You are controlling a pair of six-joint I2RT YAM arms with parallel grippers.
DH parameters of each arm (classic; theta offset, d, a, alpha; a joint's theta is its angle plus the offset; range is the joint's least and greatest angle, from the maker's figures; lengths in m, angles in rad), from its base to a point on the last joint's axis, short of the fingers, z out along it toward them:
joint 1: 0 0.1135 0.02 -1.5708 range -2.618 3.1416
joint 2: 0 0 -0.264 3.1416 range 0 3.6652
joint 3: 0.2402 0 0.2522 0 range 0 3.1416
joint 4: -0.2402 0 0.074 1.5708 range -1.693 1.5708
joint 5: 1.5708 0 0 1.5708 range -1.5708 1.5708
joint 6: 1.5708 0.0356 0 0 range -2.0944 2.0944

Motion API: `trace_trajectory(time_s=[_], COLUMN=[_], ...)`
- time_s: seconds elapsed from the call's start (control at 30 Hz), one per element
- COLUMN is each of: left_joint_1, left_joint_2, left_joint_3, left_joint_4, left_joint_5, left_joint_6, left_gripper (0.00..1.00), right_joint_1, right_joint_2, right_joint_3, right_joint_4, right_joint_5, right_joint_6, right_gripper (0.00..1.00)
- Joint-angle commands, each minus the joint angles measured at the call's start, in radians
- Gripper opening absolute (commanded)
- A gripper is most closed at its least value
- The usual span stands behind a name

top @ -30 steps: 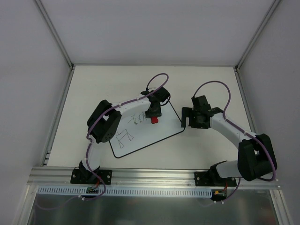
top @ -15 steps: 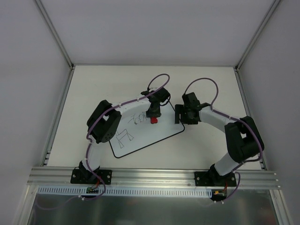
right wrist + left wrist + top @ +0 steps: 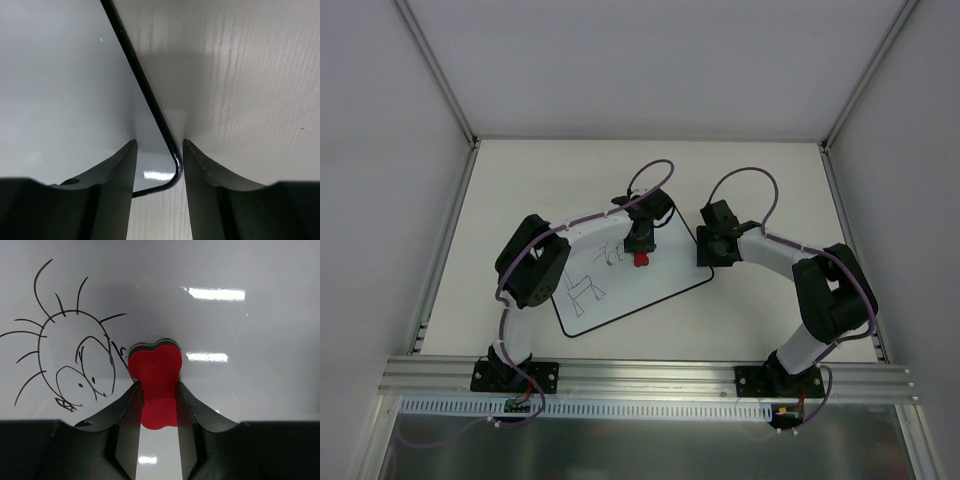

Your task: Erase the whiteboard

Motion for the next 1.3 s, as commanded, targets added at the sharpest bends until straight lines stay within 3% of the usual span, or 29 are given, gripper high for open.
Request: trace_trajectory(time_s=[0.0,0.13,0.23,0.27,0.3,0.7,1.0,1.17,1.27], left_joint_1=[0.023,0.061,0.085,0.102,0.113,0.227,0.394,0.406,0.345], left_joint_2=[-0.016,-0.034,-0.056,-0.063,-0.071,-0.165,-0.171,-0.156,-0.1], left_joint_3=[-0.053,-0.084,-0.119,-0.128,-0.145,-0.286,-0.325,-0.294,-0.234], left_joint_4=[-0.067,-0.062,-0.06,-0.057,-0.057,-0.011,-0.005,-0.005,-0.005], left_joint_5=[-0.004,0.019,0.014,0.012,0.016,0.025,0.025,0.064,0.086], left_joint_6=[0.019,0.004,0.008,0.01,0.013,0.063,0.128,0.169,0.183], left_gripper=[0.18,0.15,0.15,0.15,0.14,0.14,0.13,0.13,0.1], right_joint_1=[0.027,0.043,0.048,0.053,0.053,0.059,0.06,0.06,0.063], right_joint_2=[0.054,0.077,0.091,0.096,0.099,0.157,0.166,0.173,0.174], right_joint_3=[-0.024,-0.022,-0.03,-0.031,-0.033,-0.034,-0.031,-0.03,-0.03], right_joint_4=[-0.079,-0.106,-0.113,-0.116,-0.119,-0.139,-0.139,-0.137,-0.137], right_joint_5=[0.026,0.026,0.018,0.018,0.017,-0.001,0.0,-0.005,0.0], right_joint_6=[0.033,0.05,0.059,0.067,0.07,0.105,0.105,0.105,0.105], right_gripper=[0.43,0.38,0.26,0.08,0.06,0.06,0.05,0.04,0.04])
